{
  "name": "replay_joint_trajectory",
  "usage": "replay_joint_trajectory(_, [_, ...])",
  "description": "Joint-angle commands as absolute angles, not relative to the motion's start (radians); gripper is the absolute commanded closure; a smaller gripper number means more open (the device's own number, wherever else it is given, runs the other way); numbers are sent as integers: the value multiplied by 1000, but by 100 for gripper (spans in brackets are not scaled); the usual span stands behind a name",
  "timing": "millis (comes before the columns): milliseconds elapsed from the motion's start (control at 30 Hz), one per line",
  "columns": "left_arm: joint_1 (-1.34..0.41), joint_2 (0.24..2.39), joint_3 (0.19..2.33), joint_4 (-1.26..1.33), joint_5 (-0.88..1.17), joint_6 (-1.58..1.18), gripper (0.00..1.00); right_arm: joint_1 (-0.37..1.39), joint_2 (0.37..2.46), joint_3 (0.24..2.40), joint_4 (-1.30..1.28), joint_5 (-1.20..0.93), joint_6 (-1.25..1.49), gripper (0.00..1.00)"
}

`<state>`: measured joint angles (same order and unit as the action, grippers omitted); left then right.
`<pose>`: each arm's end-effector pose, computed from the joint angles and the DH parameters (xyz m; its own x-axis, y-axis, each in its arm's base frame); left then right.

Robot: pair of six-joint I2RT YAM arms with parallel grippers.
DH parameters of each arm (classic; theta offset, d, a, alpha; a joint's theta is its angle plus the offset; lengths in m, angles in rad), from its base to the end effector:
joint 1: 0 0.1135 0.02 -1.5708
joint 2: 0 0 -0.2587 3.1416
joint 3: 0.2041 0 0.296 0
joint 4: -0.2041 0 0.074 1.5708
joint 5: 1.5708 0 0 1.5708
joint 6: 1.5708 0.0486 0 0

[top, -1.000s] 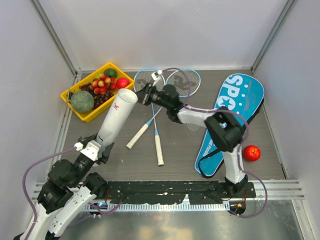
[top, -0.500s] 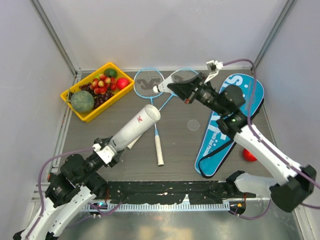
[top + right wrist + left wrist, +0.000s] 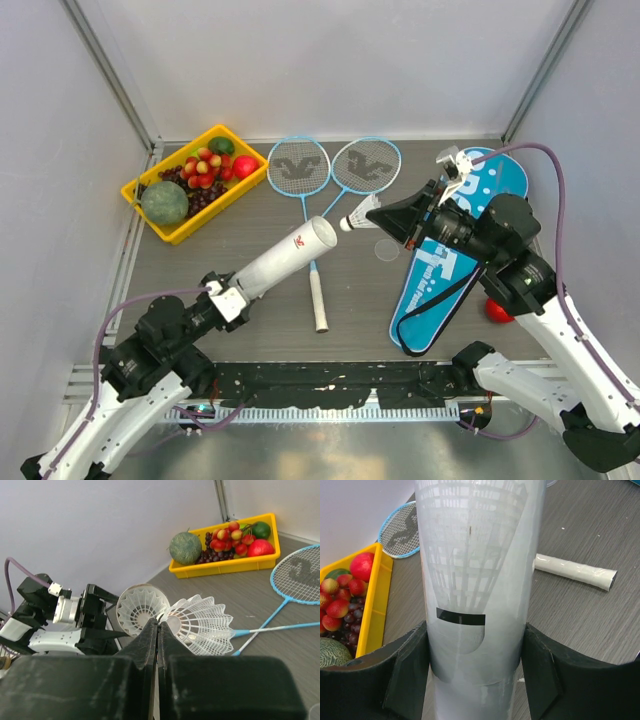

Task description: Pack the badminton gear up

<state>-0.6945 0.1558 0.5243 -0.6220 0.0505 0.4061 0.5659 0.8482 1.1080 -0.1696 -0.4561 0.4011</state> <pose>0.0997 -0.0863 0.2833 0.0903 0.4382 -0.8943 0.6978 0.6128 0.3708 0.1833 0.1418 0.4506 -0.2625 0.2485 -0.9324 -0.8137 0.4623 0.3523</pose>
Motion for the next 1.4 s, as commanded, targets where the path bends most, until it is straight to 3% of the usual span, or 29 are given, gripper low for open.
replay_joint_trajectory(0, [-696, 179, 526, -509, 94, 414, 88, 569, 818, 1095, -204, -495, 394, 95])
replay_joint_trajectory(1233, [-696, 198, 518, -465, 144, 414, 91, 785, 1054, 1008, 144, -563, 612, 95])
replay_joint_trajectory(1367, [-696, 190, 519, -460, 144, 413, 91, 785, 1039, 986, 146, -534, 649, 81])
